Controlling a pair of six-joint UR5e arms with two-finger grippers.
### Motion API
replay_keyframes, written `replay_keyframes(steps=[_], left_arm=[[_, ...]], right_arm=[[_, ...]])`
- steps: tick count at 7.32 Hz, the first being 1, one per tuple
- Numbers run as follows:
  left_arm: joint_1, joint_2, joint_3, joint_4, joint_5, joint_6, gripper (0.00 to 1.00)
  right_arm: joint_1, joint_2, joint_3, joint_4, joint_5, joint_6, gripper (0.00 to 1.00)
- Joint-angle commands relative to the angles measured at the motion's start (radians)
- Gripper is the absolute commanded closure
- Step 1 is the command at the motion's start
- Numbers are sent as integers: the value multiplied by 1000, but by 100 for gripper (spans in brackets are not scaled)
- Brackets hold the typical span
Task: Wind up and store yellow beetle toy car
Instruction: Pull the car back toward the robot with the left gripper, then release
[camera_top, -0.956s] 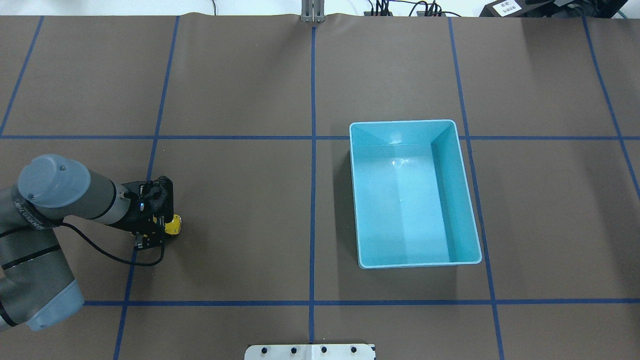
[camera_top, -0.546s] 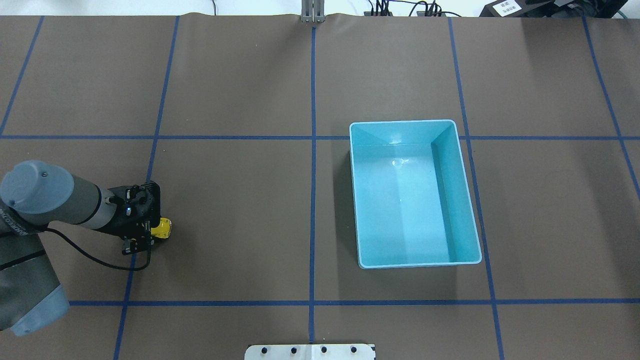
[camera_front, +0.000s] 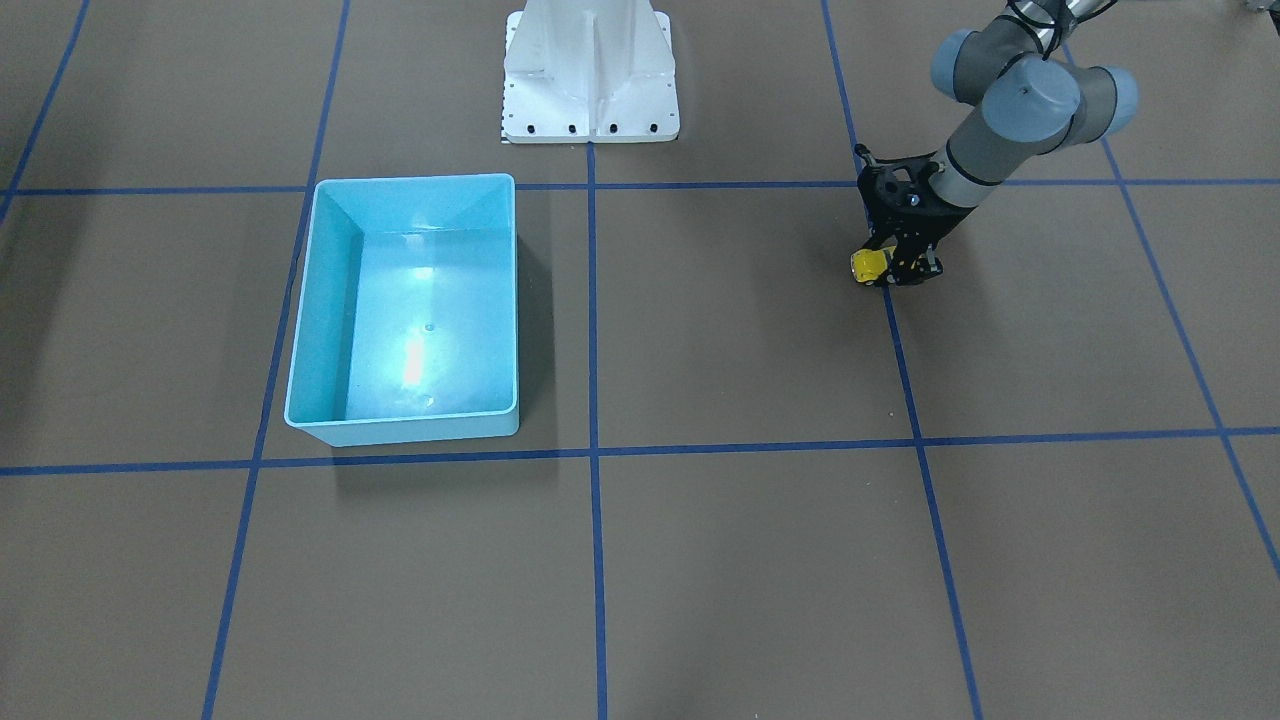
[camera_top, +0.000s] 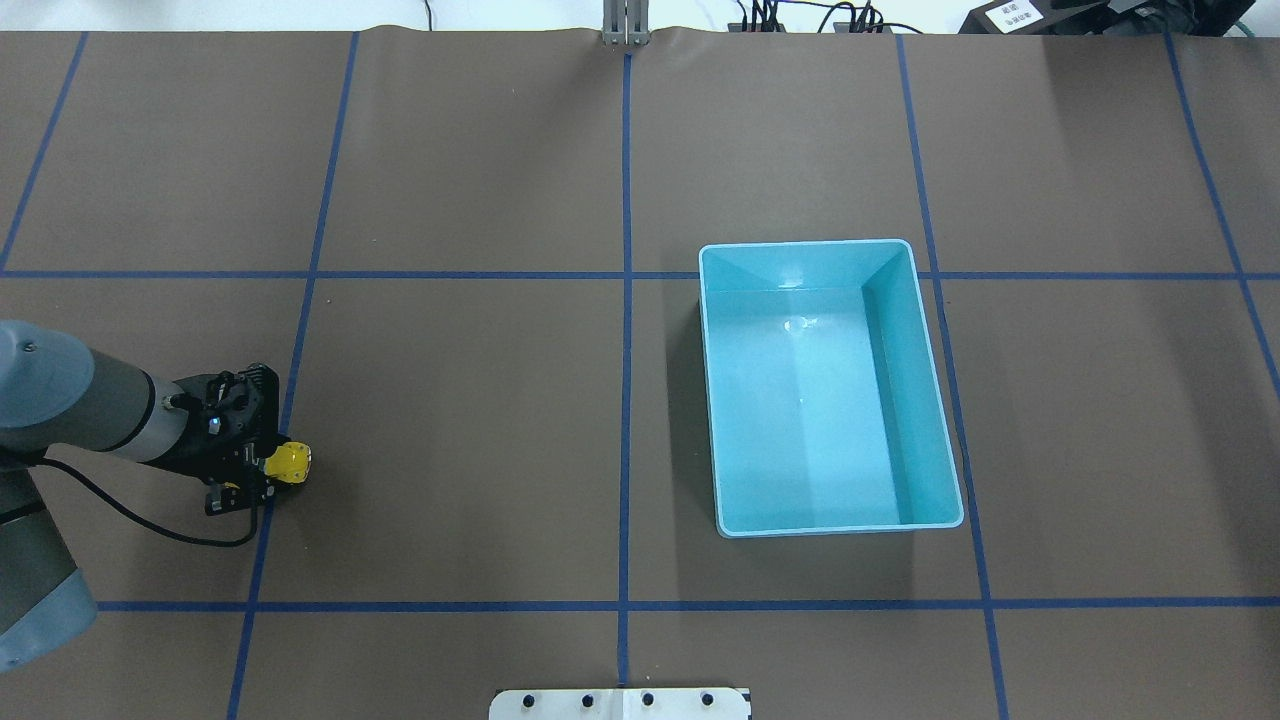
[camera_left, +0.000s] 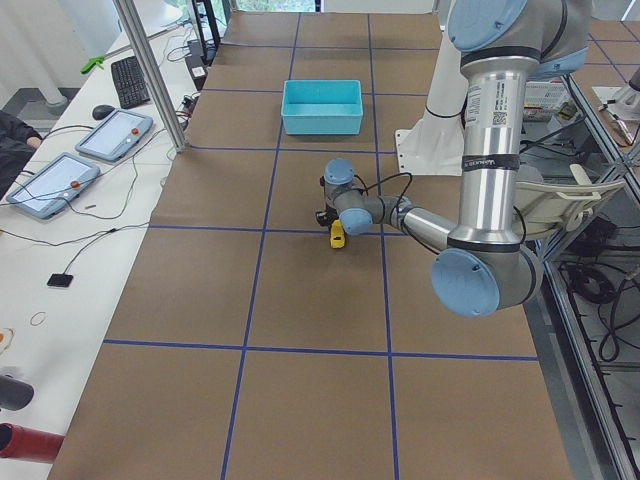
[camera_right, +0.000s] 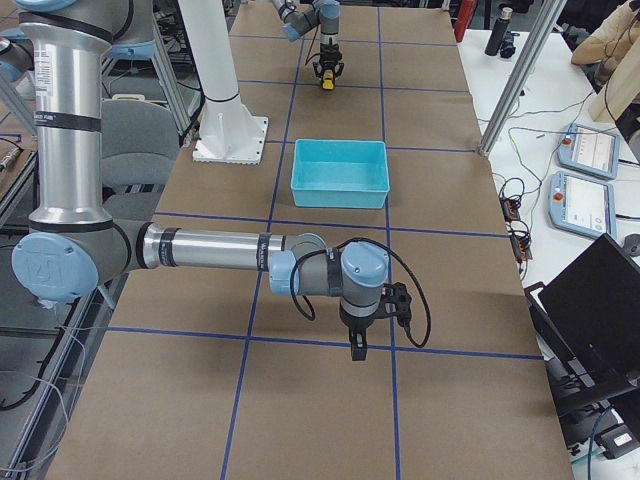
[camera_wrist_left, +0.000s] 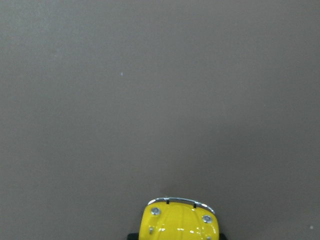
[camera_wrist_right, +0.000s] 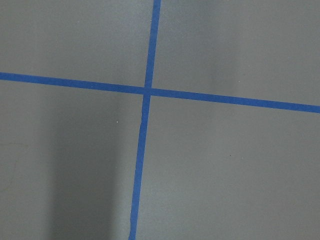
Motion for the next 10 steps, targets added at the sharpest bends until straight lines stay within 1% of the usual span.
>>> replay_keyframes(steps=[1, 4, 5, 7, 10], left_arm=[[-10, 29, 1, -26, -6, 1, 74], [-18, 73, 0, -72, -9, 1, 73], [-25, 84, 10, -100, -27, 1, 72], [-39, 86, 14, -106, -29, 1, 0], [-82, 96, 15, -112, -76, 1, 0]], right_arm=[[0, 0, 1, 0, 0, 0, 0], [0, 0, 1, 1, 0, 0, 0], [0, 3, 3, 0, 0, 0, 0], [0, 4, 1, 0, 0, 0, 0], [0, 4, 3, 0, 0, 0, 0]])
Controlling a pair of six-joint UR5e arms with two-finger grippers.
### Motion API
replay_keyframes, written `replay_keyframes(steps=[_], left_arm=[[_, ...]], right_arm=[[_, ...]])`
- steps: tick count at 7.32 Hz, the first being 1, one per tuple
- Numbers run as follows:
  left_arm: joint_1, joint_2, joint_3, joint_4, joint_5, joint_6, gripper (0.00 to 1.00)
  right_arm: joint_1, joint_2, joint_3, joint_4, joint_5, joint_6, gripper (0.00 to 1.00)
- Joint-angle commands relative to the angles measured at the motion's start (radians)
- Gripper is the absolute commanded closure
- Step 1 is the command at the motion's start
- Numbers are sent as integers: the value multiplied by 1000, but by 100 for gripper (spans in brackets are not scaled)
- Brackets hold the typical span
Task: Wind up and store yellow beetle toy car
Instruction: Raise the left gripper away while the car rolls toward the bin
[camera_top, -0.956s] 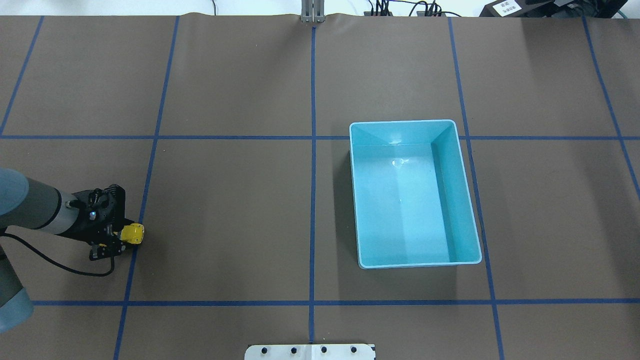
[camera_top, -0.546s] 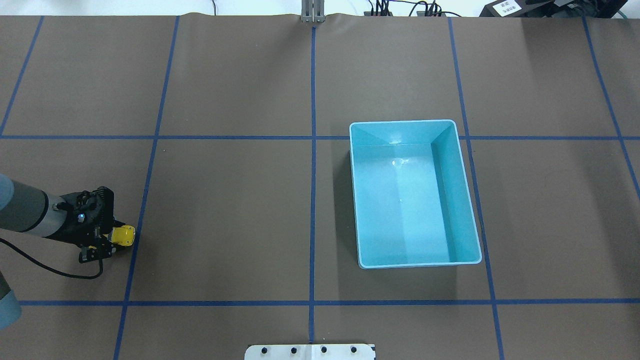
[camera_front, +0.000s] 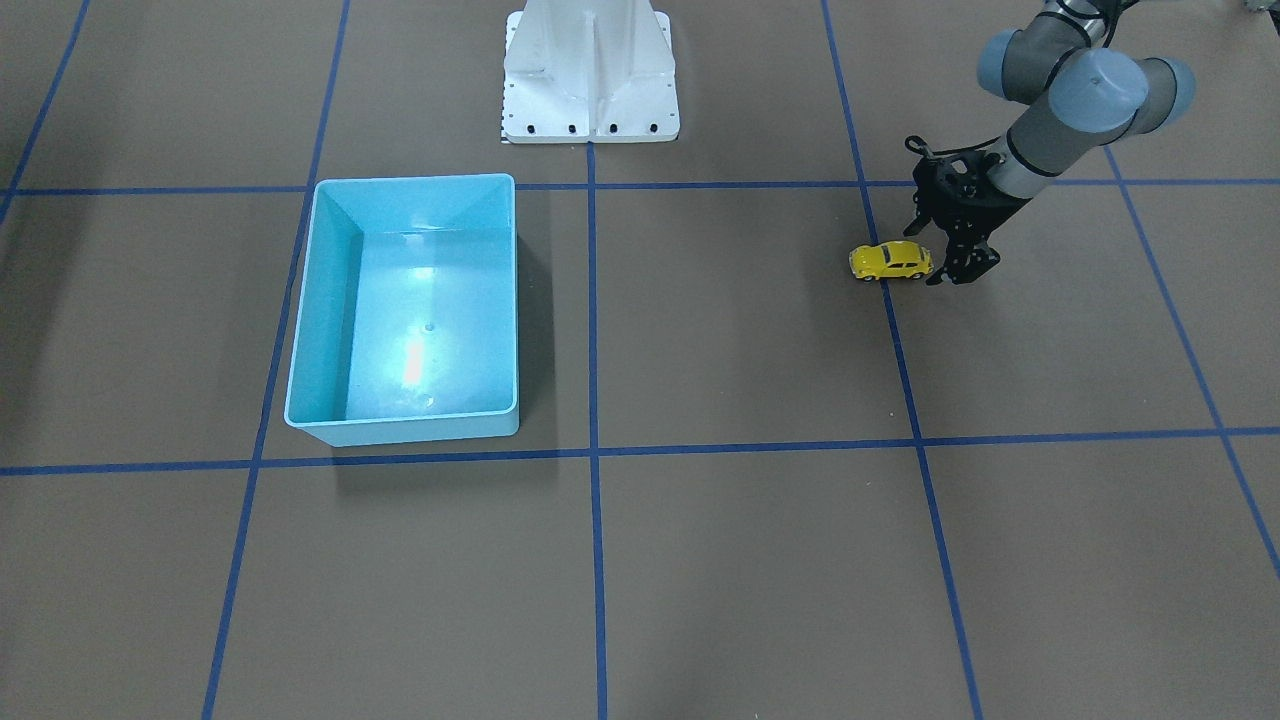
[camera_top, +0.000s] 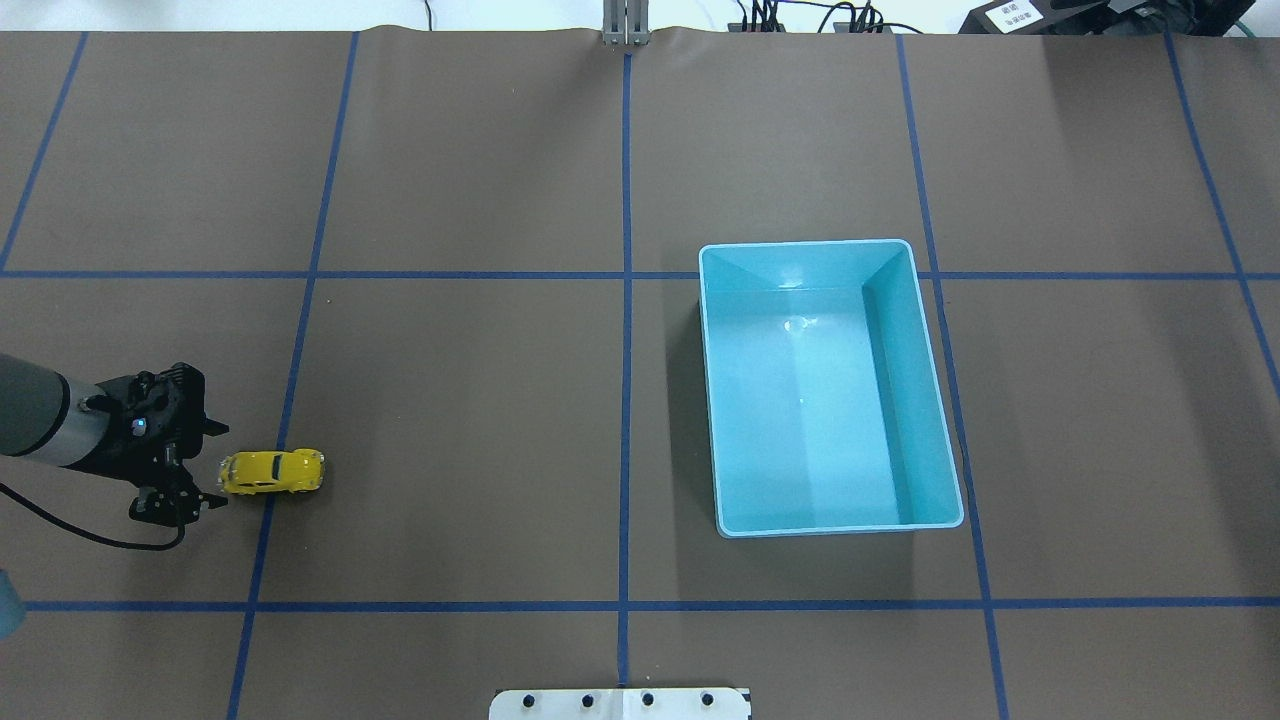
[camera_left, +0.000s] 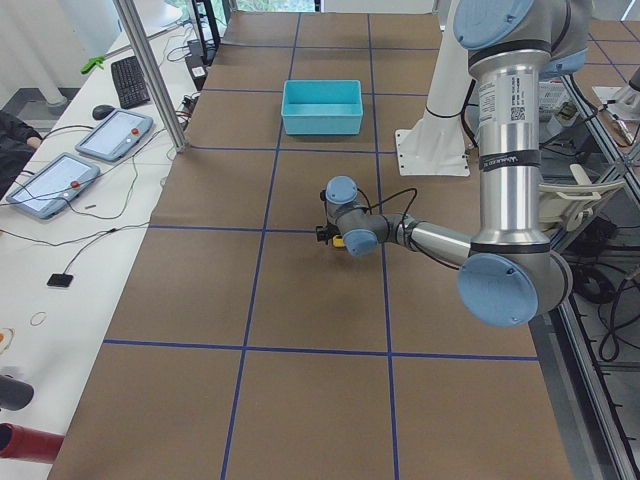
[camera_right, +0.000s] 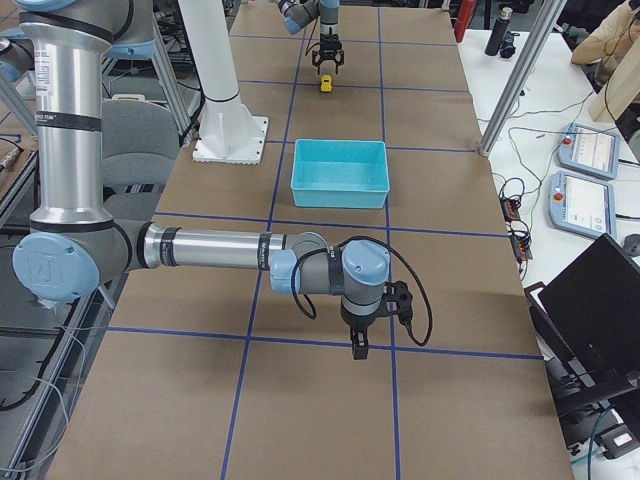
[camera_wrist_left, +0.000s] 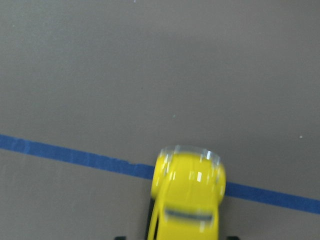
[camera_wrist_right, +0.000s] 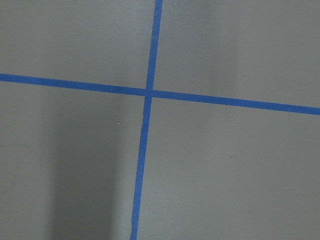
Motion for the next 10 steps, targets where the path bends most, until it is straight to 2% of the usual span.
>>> replay_keyframes(steps=[1, 5, 9, 10], left_arm=[[-23, 1, 3, -1, -26, -1, 0], [-108, 1, 3, 18, -44, -15, 0], [-346, 0, 4, 167, -138, -18, 0], [-422, 0, 4, 265, -176, -18, 0]], right_arm=[[0, 0, 1, 0, 0, 0, 0], [0, -1, 9, -3, 0, 0, 0], [-2, -9, 36, -6, 2, 0, 0], [-2, -11, 38, -6, 2, -6, 0]])
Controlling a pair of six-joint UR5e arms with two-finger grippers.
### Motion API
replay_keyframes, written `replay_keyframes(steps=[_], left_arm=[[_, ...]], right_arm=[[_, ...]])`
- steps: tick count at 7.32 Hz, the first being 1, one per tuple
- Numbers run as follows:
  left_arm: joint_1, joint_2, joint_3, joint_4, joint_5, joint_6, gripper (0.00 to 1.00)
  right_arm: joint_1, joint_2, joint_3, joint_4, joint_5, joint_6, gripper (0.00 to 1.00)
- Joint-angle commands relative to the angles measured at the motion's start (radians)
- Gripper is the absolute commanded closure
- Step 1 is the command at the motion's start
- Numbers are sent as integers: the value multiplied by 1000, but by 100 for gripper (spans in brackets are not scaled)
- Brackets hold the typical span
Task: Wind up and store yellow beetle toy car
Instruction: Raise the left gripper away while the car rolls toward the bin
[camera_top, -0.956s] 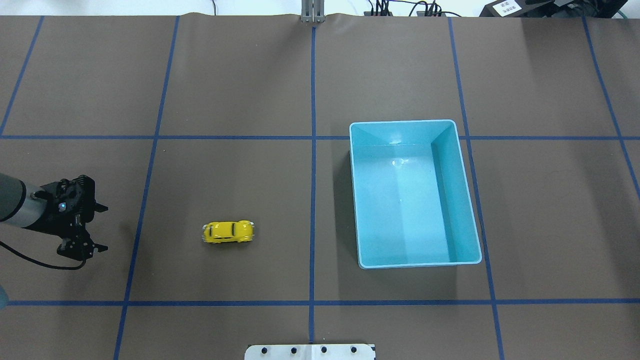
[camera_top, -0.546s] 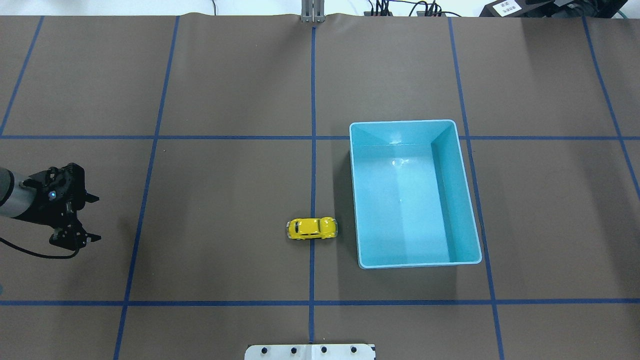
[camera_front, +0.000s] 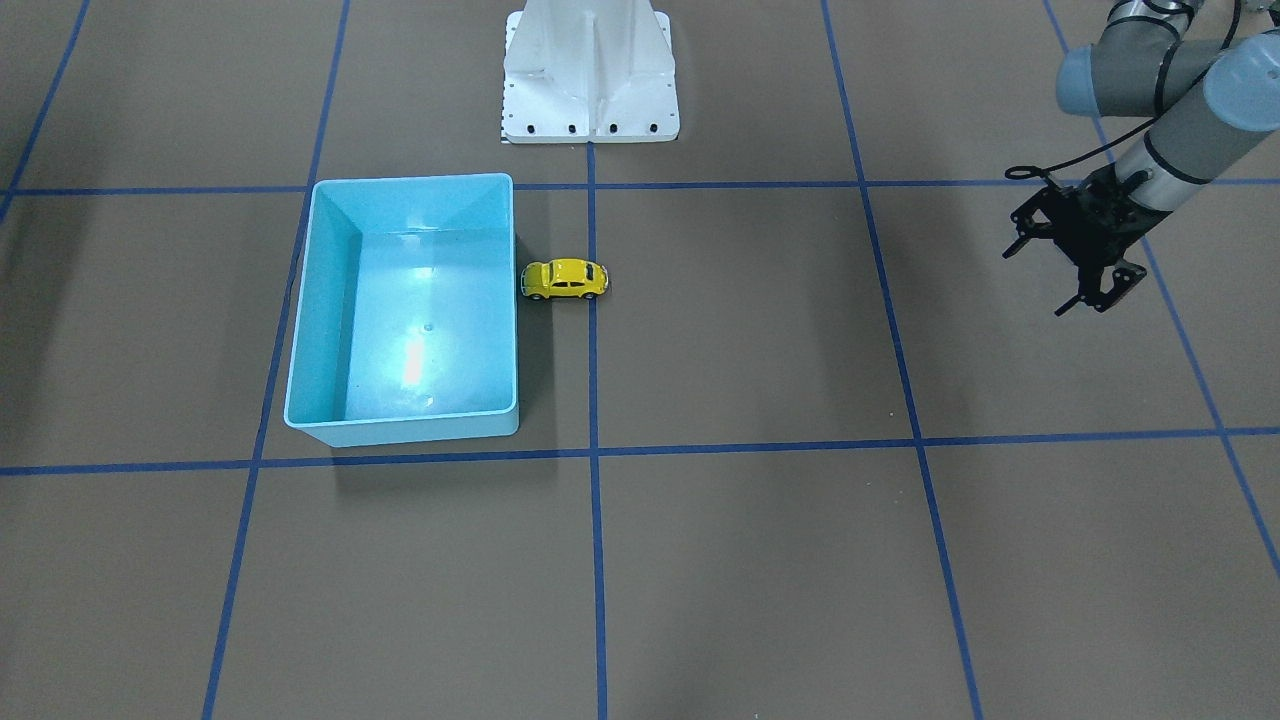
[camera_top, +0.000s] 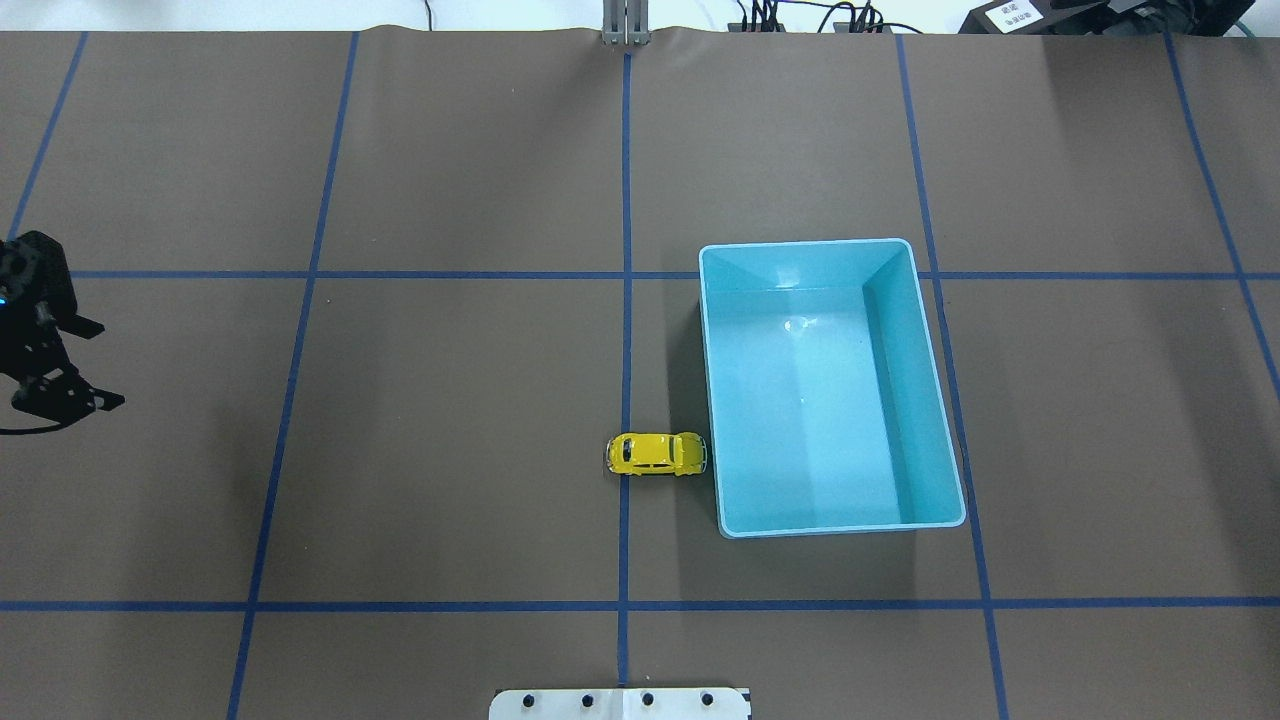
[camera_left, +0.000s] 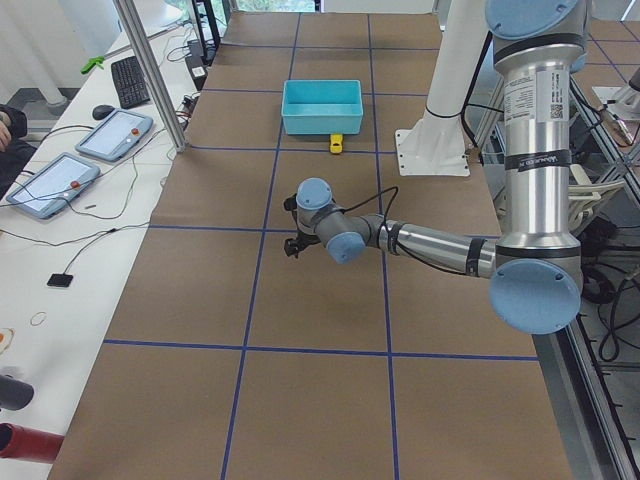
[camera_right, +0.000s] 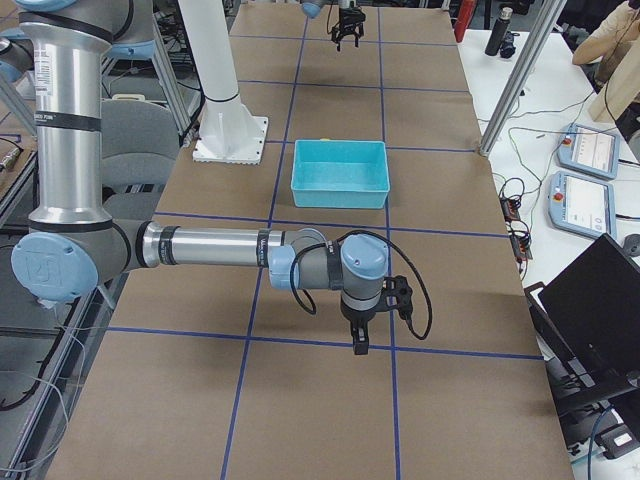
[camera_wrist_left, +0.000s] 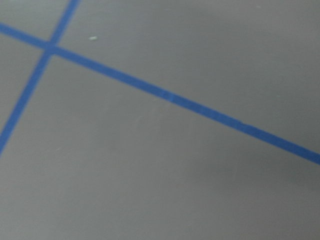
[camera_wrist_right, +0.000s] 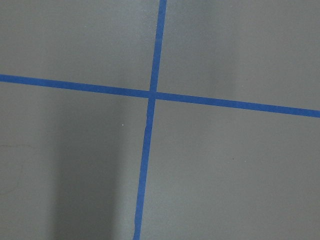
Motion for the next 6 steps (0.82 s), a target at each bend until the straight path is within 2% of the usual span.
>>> replay_keyframes(steps=[1, 3, 5, 6], left_arm=[[-166, -1, 1, 184, -51, -40, 0], [-287, 7, 31, 199, -36, -257, 0], [-375, 2, 58, 228, -36, -323, 0], [-418, -25, 47, 372, -36, -323, 0]], right_arm=[[-1, -2, 16, 1, 2, -8, 0], [-4, -5, 42, -5, 6, -9, 0], [-69, -21, 160, -28, -8, -12, 0], [-91, -20, 215, -69, -11, -12, 0]])
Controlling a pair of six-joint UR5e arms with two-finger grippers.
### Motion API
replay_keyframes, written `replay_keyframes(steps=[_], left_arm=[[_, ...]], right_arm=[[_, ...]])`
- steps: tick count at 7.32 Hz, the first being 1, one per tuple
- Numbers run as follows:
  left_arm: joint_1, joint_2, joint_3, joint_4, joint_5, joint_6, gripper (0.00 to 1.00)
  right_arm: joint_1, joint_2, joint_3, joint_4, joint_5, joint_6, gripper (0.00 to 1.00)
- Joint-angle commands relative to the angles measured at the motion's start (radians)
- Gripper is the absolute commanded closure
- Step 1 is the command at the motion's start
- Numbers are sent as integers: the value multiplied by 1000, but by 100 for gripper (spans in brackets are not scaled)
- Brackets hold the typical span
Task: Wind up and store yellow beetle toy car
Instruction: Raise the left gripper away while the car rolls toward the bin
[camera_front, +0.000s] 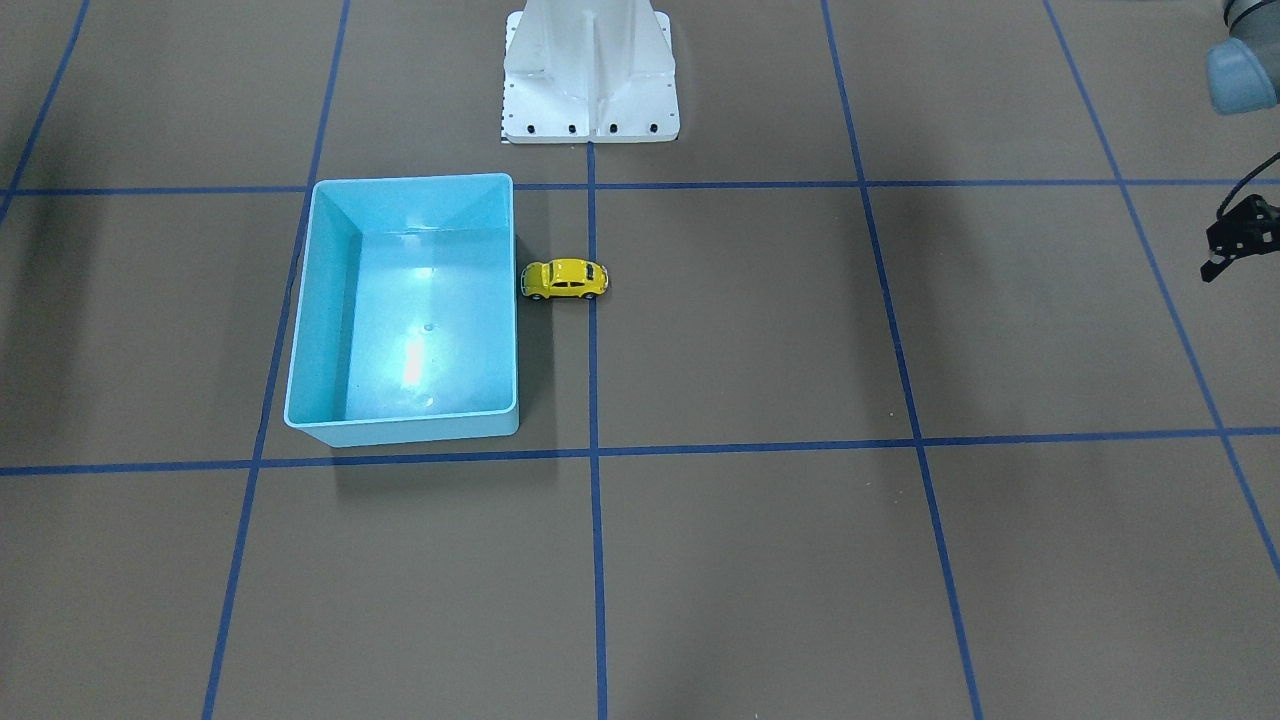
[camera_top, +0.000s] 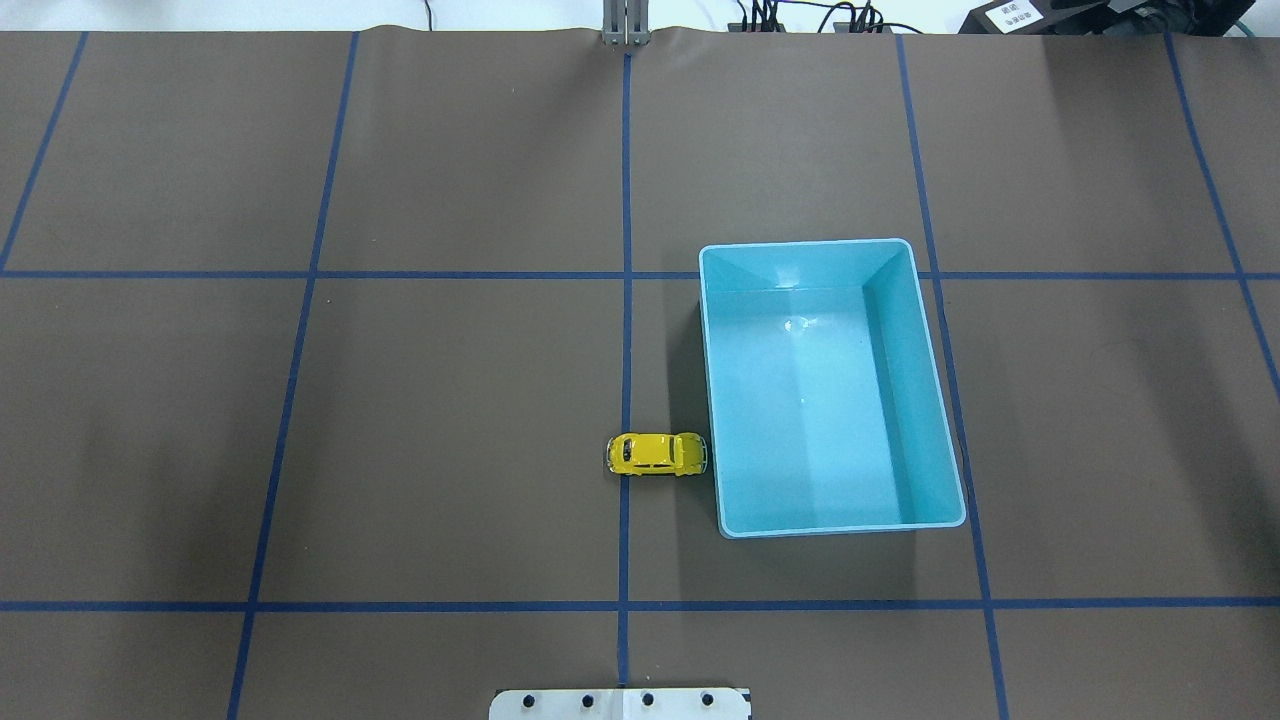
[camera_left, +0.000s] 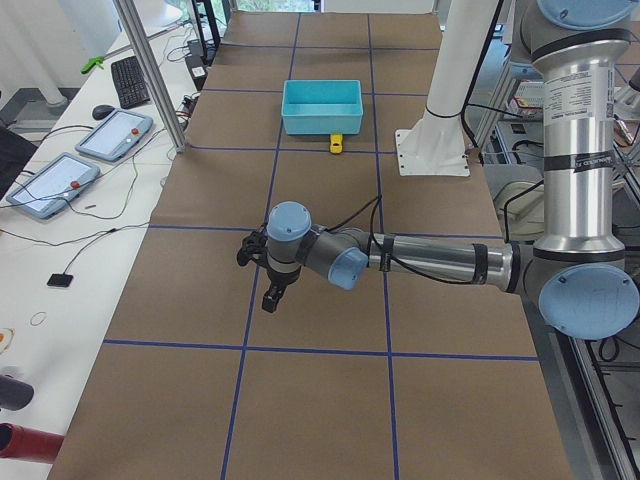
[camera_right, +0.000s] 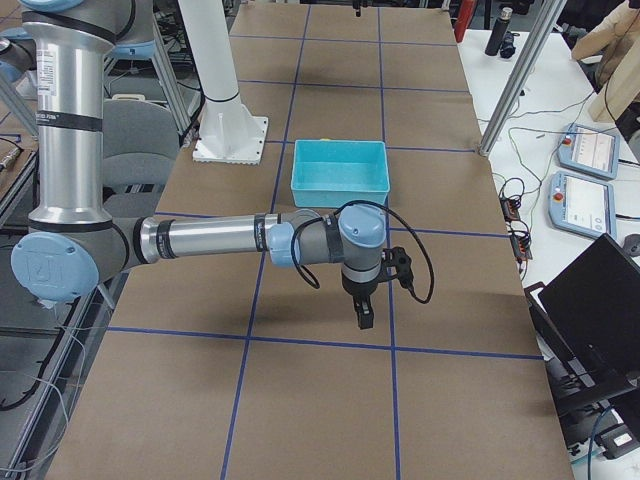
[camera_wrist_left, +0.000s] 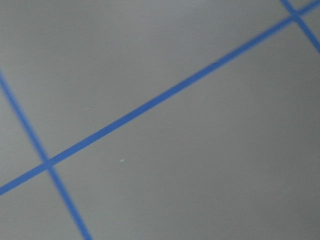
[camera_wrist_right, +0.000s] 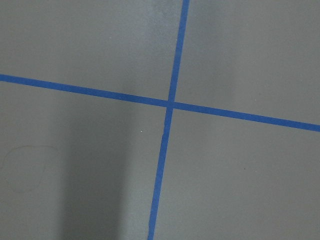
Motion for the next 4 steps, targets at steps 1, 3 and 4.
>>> replay_keyframes(steps=[1, 3, 4], left_arm=[[-83, -36, -6, 164, 2, -6, 0], [-133, -1, -6, 167, 1, -4, 0], [-168, 51, -3, 164, 1, -1, 0]], right_arm=[[-68, -1, 128, -48, -5, -1, 0], [-108, -10, 208, -87, -10, -1, 0], [-163, 3, 294, -152, -19, -1, 0]])
